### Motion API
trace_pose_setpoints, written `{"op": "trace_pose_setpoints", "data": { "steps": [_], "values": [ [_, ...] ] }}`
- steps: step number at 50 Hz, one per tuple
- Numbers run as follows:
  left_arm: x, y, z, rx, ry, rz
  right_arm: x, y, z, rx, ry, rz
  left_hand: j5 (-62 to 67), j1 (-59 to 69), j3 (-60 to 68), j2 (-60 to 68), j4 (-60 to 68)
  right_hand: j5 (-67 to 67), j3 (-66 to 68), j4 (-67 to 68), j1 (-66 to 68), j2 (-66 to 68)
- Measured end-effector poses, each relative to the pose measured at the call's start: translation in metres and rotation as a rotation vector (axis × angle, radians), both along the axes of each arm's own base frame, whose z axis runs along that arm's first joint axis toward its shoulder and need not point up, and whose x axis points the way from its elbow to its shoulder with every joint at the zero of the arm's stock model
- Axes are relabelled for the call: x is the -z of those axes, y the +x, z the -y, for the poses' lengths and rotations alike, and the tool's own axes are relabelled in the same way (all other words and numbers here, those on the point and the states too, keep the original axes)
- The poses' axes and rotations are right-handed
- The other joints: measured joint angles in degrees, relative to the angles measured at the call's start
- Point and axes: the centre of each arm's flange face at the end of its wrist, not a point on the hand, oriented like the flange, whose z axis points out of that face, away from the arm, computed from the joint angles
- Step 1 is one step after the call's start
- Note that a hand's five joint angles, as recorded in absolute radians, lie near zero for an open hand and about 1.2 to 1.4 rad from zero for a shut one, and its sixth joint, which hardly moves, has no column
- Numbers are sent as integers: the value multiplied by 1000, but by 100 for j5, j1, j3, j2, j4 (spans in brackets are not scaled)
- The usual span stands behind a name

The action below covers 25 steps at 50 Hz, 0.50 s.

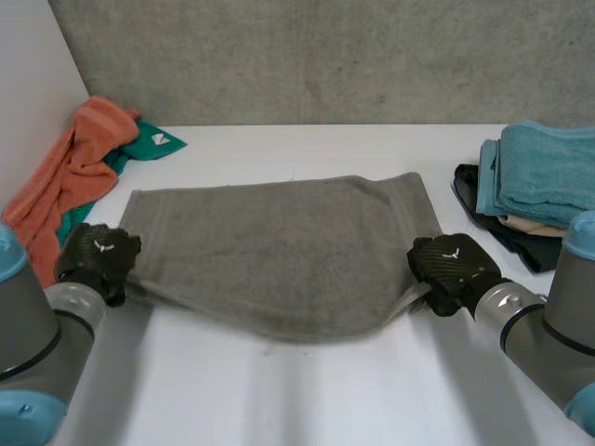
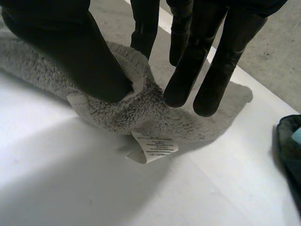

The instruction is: Fold the laundry.

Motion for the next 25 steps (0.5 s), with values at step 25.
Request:
{"op": "trace_pose_setpoints", "data": {
  "steps": [25],
  "values": [
    [-29, 19, -113, 232, 161, 316, -74, -49, -69, -172, 131, -609, 0, 0, 0, 5, 6, 0, 0, 0, 0, 0]
  ]
}}
